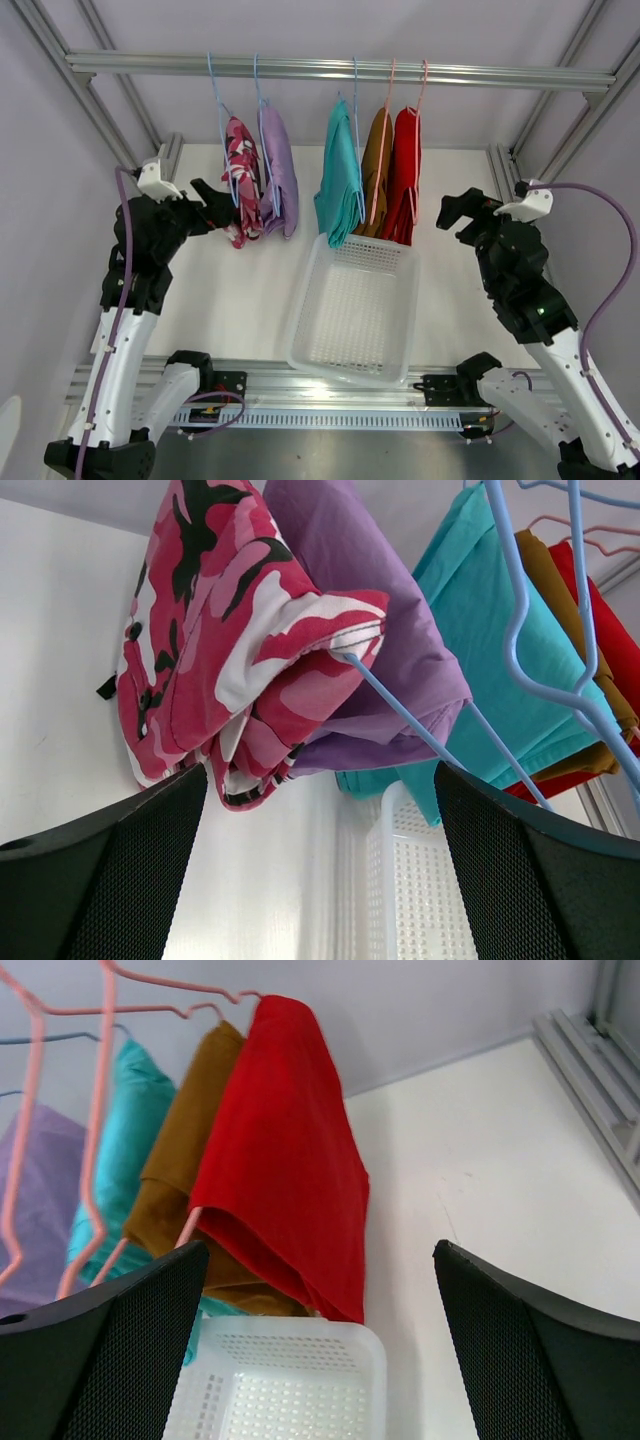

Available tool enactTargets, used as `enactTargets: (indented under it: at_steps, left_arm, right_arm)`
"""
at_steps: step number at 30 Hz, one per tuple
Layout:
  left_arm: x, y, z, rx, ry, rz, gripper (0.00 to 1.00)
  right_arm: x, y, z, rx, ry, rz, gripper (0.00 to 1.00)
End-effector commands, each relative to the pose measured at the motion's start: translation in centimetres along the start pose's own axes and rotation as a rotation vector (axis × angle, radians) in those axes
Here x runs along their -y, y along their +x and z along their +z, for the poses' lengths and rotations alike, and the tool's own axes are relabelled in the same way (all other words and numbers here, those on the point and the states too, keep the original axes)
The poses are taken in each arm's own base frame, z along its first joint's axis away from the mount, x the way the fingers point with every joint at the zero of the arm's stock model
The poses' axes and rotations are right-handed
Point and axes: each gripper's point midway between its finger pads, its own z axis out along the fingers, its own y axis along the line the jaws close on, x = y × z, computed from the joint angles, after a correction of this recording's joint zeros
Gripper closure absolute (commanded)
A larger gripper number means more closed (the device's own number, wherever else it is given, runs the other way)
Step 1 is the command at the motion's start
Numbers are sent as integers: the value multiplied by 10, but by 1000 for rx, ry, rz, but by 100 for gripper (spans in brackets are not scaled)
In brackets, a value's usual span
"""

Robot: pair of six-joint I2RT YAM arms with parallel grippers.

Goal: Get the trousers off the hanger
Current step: Pick up the hanger from the clothesline.

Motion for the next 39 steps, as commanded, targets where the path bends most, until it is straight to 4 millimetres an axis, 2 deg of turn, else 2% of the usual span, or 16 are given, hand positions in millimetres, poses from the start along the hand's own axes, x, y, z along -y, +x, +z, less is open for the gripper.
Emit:
enactTargets:
  at_steps: [1, 4, 6, 10, 12, 13, 14, 17, 20, 21, 23, 24, 25, 31, 35, 39]
  left_arm:
    - [6, -26, -2, 73, 26, -28, 1]
    - [12, -20, 4, 33, 94, -66, 1]
    - [7, -20, 7, 33, 72, -107, 1]
    - [-17, -31, 0, 111, -33, -121, 0]
    - [-19, -33, -3, 132, -42, -117, 1]
    - [-15, -36, -6, 144, -26, -112, 1]
    - [-13, -36, -6, 144, -18, -105, 1]
    - [-6, -38, -8, 149, 21, -85, 1]
    - [-11, -37, -8, 147, -9, -110, 1]
    - [-12, -37, -8, 145, -15, -110, 1]
    - [-14, -36, -8, 141, -26, -108, 1]
    - [-14, -36, -9, 141, -23, -107, 1]
    - [-13, -36, -8, 139, -20, -106, 1]
    - [-10, -33, -9, 132, 0, -105, 1]
    - [-7, -33, -8, 124, 19, -107, 1]
    - [-7, -38, -13, 149, 8, -97, 1]
  right_arm:
    - [11, -11, 12, 55, 141, 62, 1]
    - [20, -24, 20, 97, 245, 57, 1]
    - [22, -29, 24, 100, 275, 50, 0]
    - [-17, -43, 25, 49, 60, -103, 1]
    - [-31, -56, 13, 95, -51, -111, 1]
    - [-40, -72, 7, 162, -105, -109, 0]
    - [-39, -71, 5, 187, -122, -125, 1]
    - [-32, -105, -10, 321, -110, -80, 0]
    - [-30, -118, -6, 321, -74, -69, 1]
    - [-37, -129, -1, 311, -74, -64, 1]
    - [-43, -122, 8, 234, -86, -96, 0]
    - [-50, -131, 8, 237, -102, -92, 1]
    - [-55, -122, 19, 196, -110, -103, 0]
    - [-86, -113, 39, 45, -242, -78, 1]
    - [-101, -96, 45, -87, -359, -21, 0]
    - [-117, -82, 37, -179, -470, -11, 1]
